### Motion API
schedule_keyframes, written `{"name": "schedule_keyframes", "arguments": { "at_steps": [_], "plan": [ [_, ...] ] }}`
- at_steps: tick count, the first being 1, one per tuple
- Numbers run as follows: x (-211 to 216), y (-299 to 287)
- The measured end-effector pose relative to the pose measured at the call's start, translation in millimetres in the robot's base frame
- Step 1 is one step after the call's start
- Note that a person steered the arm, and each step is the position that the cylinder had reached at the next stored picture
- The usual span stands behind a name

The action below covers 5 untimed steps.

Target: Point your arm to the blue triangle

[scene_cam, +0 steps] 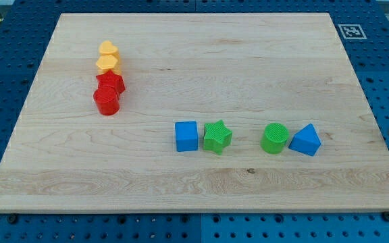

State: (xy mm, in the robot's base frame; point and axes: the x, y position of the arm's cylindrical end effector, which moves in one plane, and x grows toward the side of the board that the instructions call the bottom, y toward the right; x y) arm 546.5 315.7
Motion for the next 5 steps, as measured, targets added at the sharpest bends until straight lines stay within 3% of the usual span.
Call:
{"name": "schedule_keyframes", "arguments": {
  "at_steps": [1,3,5],
  "plan": [
    [69.2,-27.6],
    [67.4,-163.8],
    [43.3,-170.7]
  ]
}}
